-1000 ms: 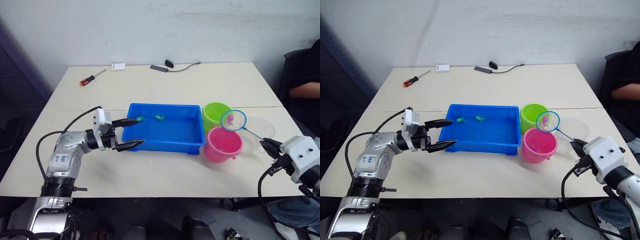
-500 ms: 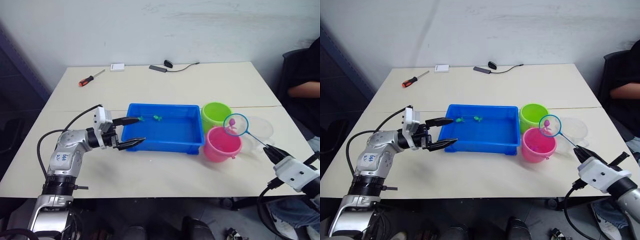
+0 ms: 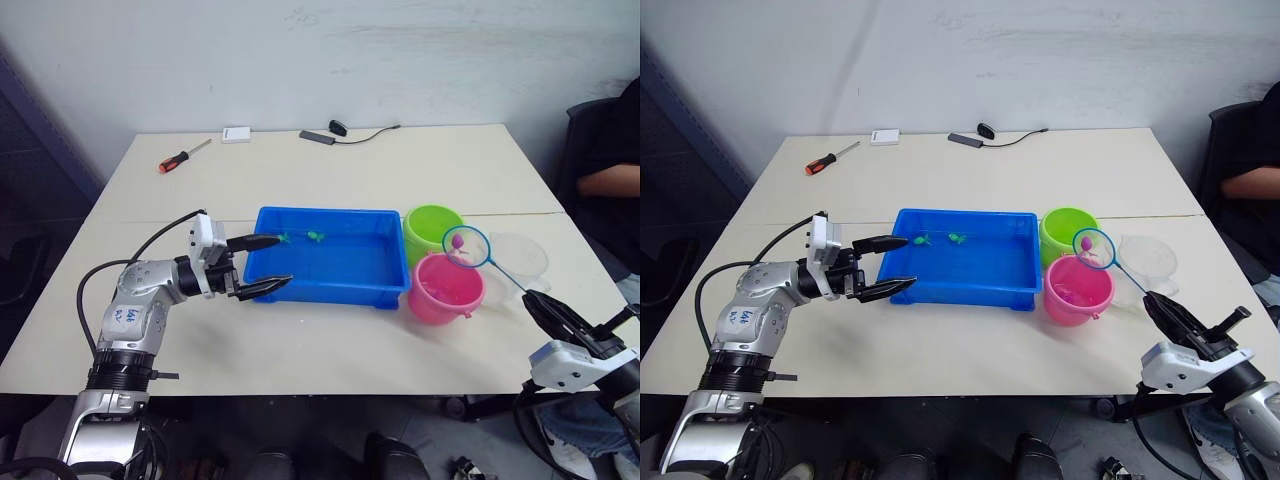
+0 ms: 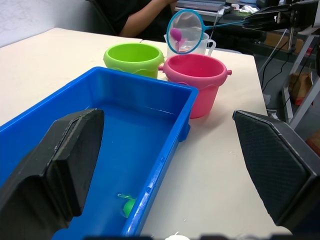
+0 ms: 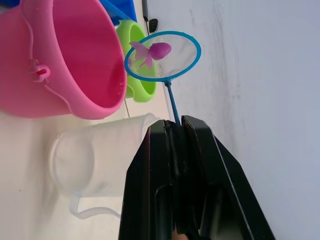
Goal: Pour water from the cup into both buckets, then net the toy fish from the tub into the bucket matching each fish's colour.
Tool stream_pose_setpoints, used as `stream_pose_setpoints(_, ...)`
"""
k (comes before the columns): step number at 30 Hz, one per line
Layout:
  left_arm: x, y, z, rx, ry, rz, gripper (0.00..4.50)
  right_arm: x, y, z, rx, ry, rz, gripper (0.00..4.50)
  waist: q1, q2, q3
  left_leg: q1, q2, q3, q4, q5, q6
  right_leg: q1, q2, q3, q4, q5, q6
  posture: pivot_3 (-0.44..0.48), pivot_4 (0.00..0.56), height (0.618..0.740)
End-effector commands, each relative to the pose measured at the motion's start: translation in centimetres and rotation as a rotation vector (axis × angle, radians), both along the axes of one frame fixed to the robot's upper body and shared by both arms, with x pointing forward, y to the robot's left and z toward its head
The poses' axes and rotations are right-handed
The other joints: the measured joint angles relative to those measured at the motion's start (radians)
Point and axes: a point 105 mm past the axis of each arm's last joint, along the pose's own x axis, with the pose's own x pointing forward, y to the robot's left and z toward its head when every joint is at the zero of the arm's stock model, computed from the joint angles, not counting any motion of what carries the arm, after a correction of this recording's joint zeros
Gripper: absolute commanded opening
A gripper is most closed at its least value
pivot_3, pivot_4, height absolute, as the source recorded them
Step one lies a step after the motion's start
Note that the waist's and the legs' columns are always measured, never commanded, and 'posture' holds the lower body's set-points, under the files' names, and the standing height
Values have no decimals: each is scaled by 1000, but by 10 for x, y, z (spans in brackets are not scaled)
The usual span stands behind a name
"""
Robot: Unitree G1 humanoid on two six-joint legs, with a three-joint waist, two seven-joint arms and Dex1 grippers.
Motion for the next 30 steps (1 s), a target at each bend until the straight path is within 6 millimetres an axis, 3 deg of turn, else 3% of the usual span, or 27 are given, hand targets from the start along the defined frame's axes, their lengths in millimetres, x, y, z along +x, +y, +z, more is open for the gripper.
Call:
stream_pose_setpoints(1,0,2,6,1,-32,10,4467,-5,2,12,-78,-115,31,0,0,0,0,0,0,0,0,0,0,0,0,0,0,0,0,0,150,740)
stream_pose_setpoints(8,0,3,6,1,-33,13,4467,-4,4,12,-212,-187,71,0,0,0,0,0,0,0,0,0,0,0,0,1,0,-1,-1,0,150,740)
stream_pose_setpoints(30,-1,5,6,5,-30,17,4467,-9,-5,2,-317,-177,84,0,-2,-1,0,1,0,1,0,0,0,1,0,2,1,-1,0,0,150,740)
